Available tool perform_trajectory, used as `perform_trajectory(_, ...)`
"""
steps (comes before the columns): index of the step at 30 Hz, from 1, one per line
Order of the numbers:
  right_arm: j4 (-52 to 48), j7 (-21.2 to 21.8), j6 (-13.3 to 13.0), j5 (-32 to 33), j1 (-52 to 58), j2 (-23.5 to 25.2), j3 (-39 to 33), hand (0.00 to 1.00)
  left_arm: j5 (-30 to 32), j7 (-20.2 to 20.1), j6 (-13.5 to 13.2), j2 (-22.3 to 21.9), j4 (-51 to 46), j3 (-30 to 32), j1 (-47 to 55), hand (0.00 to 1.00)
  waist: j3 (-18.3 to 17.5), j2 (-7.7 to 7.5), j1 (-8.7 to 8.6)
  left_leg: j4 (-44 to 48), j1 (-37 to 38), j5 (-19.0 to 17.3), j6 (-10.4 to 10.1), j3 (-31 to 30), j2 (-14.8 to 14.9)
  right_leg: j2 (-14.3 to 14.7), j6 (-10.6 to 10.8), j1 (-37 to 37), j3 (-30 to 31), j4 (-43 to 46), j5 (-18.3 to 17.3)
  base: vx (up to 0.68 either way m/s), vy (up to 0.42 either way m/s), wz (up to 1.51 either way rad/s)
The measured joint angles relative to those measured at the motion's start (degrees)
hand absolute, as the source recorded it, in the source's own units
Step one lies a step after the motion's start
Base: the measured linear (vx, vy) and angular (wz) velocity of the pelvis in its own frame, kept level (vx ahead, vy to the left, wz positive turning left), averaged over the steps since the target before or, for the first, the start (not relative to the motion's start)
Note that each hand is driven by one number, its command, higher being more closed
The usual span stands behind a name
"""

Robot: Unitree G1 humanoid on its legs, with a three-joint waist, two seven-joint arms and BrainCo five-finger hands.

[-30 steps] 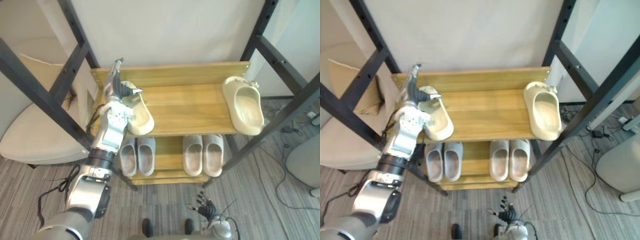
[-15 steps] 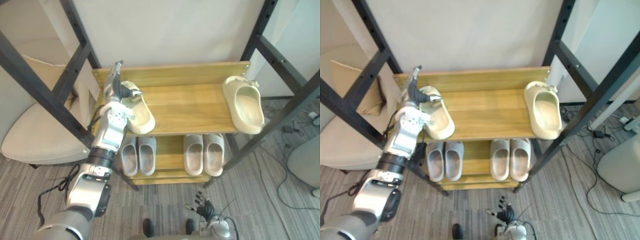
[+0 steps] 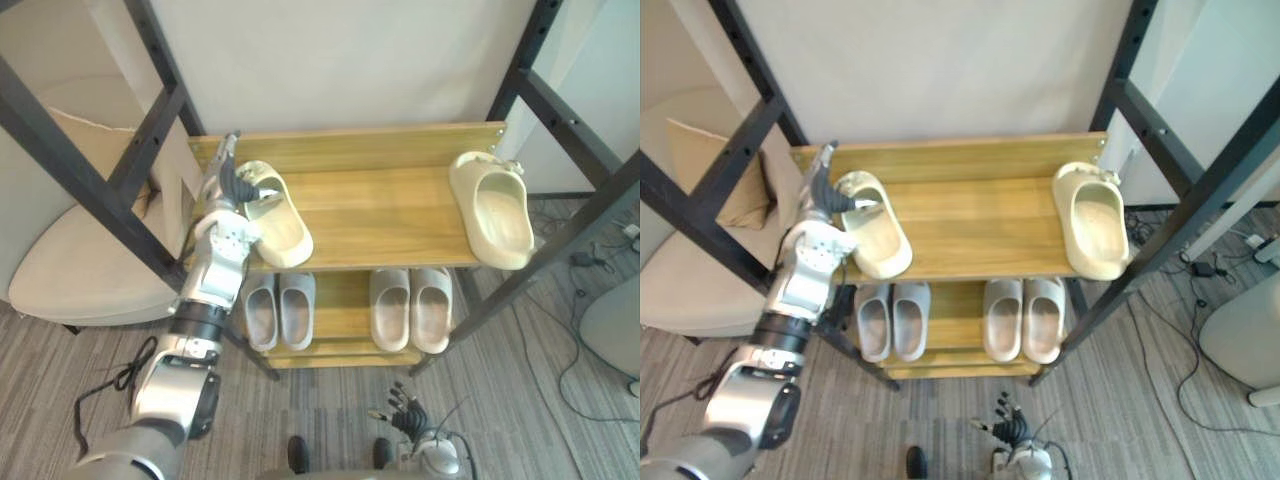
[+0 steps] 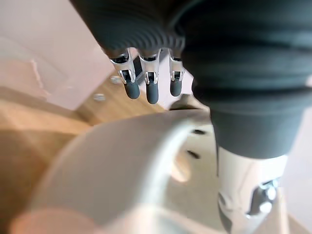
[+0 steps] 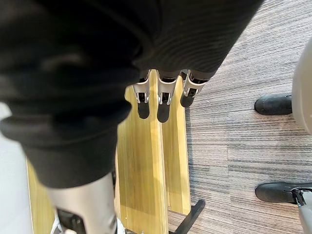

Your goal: Organize the slippers on the shoe rack

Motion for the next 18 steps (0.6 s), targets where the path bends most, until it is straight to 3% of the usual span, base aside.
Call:
perform_trajectory(4,0.0,0.01,0.01,0.0,0.0,0.0,0.0,0.0,0.29,-0.02,0.19,-0.01,-0.13,0.61,0.33,0.0,0.19,0.32,0.05,-0.01,-0.02,0.0,0.0,0.06,0.01,0.0,0.0,-0.05,0.06,0.0,0.0,0.0,0.0,0.0)
perform_trajectory(5,0.0,0.02,0.18,0.0,0.01,-0.01,0.0,0.0,1.04,-0.03,0.28,-0.01,-0.12,0.65,0.33,1.0,0.27,0.45,0.07,-0.01,-0.02,0.0,0.0,0.06,0.03,0.02,0.0,-0.05,0.06,0.0,0.0,0.0,0.0,0.0)
perform_trajectory(18,0.0,0.05,0.53,0.0,-0.4,-0.02,-0.03,0.0,1.02,-0.9,-0.59,0.48,-0.22,2.32,0.32,1.0,0.33,0.59,0.07,0.0,-0.53,-0.02,-0.01,1.1,0.17,0.12,0.0,-1.06,0.64,0.13,0.04,0.0,0.0,-0.03)
